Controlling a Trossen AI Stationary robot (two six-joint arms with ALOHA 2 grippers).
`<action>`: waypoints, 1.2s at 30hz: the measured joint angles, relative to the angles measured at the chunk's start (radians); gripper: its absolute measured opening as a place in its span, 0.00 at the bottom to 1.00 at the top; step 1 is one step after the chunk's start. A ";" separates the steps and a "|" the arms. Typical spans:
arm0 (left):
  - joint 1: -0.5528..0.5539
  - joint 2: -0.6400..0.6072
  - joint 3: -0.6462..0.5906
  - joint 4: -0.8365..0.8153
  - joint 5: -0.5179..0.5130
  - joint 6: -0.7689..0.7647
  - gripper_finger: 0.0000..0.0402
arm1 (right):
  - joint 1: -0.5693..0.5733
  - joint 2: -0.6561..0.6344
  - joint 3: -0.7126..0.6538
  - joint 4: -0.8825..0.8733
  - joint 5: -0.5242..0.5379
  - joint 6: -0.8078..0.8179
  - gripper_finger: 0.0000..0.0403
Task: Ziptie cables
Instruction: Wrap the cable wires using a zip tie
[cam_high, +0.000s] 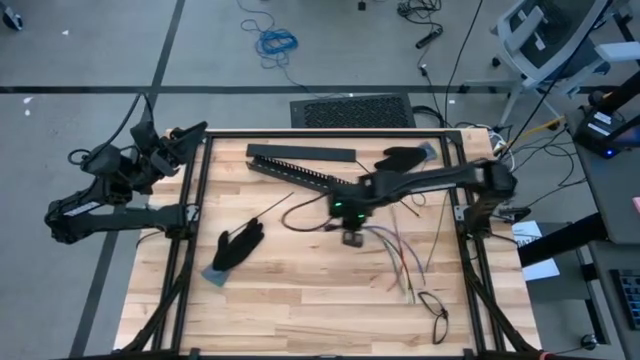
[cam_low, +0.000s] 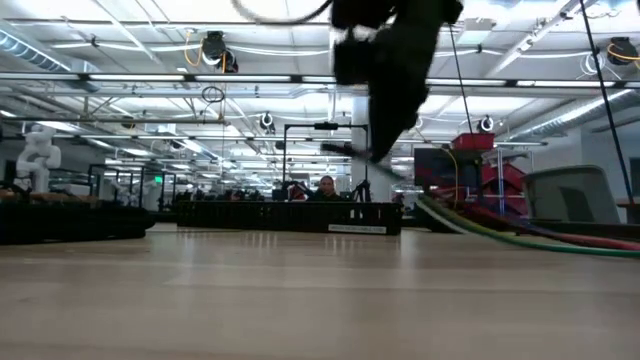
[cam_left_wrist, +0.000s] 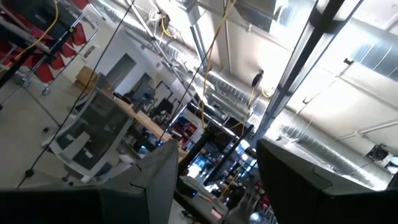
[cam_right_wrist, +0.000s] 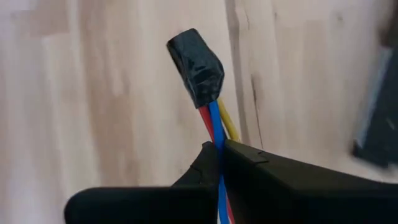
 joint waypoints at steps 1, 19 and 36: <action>0.000 -0.001 0.000 0.000 0.000 -0.001 0.53 | -0.002 0.036 0.012 0.030 -0.003 0.001 0.00; 0.000 -0.005 0.000 -0.003 0.002 -0.001 0.53 | 0.000 0.247 0.056 0.316 -0.121 0.077 0.36; 0.000 -0.006 0.000 -0.100 0.050 0.006 0.53 | -0.126 -0.115 -0.074 -0.399 0.278 0.129 0.33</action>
